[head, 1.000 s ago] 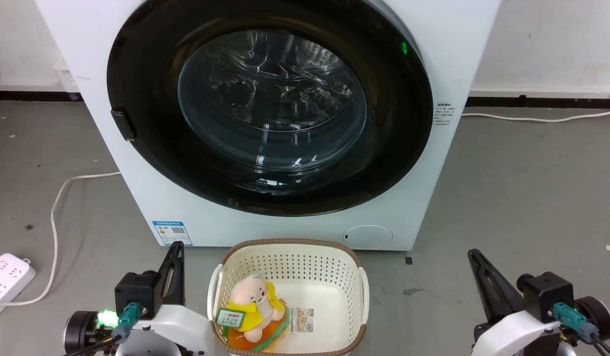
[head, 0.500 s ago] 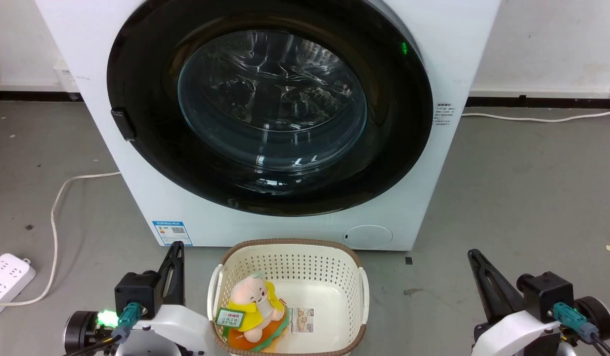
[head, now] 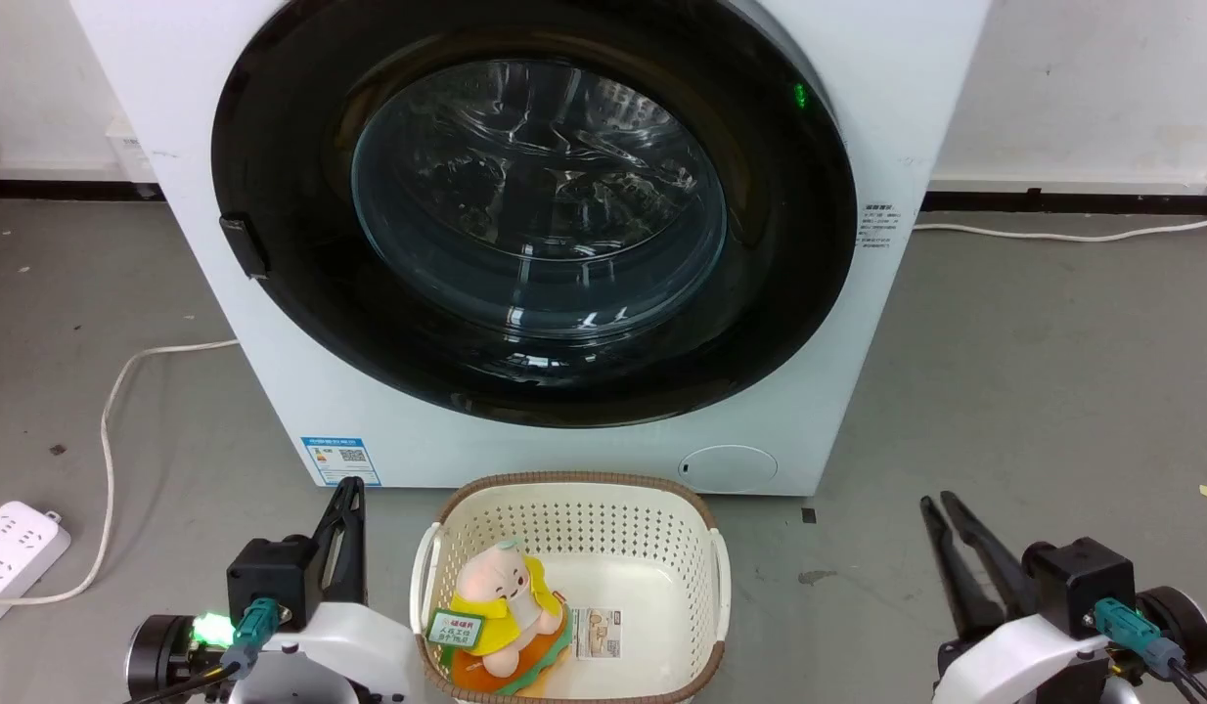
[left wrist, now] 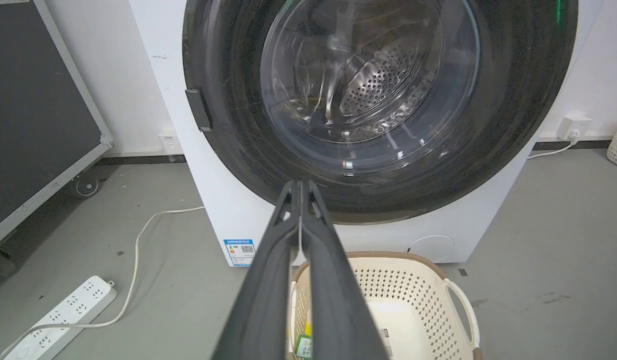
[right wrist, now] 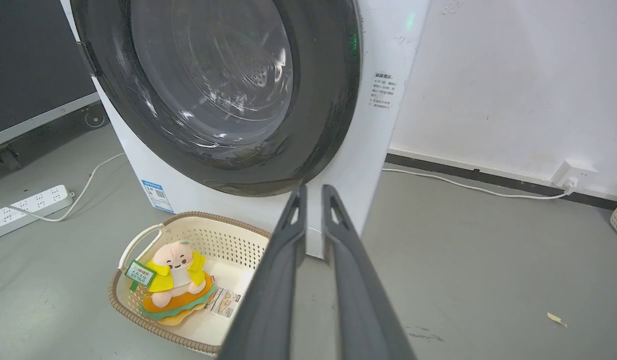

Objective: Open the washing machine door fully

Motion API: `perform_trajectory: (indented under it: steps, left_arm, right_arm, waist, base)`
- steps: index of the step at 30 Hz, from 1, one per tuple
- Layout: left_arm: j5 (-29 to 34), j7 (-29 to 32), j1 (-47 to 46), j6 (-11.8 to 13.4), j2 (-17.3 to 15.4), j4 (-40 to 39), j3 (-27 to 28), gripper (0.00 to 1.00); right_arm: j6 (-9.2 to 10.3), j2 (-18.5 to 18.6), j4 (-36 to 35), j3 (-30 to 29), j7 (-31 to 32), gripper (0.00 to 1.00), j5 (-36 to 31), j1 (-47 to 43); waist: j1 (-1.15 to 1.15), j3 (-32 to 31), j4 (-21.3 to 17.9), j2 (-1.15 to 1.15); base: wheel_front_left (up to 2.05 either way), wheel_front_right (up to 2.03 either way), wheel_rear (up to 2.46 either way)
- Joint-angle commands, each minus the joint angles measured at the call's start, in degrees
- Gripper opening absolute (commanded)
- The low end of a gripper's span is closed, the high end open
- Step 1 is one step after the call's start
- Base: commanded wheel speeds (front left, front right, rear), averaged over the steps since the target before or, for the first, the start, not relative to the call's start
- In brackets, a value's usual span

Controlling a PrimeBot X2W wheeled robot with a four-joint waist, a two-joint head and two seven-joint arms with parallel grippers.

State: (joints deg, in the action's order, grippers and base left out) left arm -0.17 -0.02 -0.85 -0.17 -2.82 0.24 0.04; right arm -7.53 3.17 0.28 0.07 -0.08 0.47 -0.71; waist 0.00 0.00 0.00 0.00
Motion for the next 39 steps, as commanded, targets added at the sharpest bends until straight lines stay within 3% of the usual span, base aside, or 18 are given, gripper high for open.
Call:
perform_trajectory:
  steps: [1, 25, 39]
  left_arm:
    - [0.0, 0.0, 0.0, 0.0, 0.0, 0.0, 0.0, 1.00]
    - [-0.8, -2.6, -0.8, 0.6, 0.0, 0.0, -2.1, 1.00]
    - [-1.2, -4.3, -3.0, 0.8, 0.0, -0.6, -3.2, 1.00]
  right_arm:
    - [0.00, 0.0, 0.0, 0.0, 0.0, 1.00, 0.0, 0.0]
    - [0.01, -0.1, -0.1, -1.3, -2.6, 1.00, 4.6, 1.2]
    - [0.01, 1.2, -0.6, -2.3, -1.8, 1.00, 12.3, 7.9]
  waist:
    - [0.00, 0.0, 0.0, 0.00]
    - [0.00, 1.5, 0.2, 0.00]
    - [0.00, 5.3, 0.8, 0.00]
  base:
    - [0.00, 0.00, 0.00]
    - [0.00, 0.00, 0.00]
    - [0.00, 0.00, 0.00]
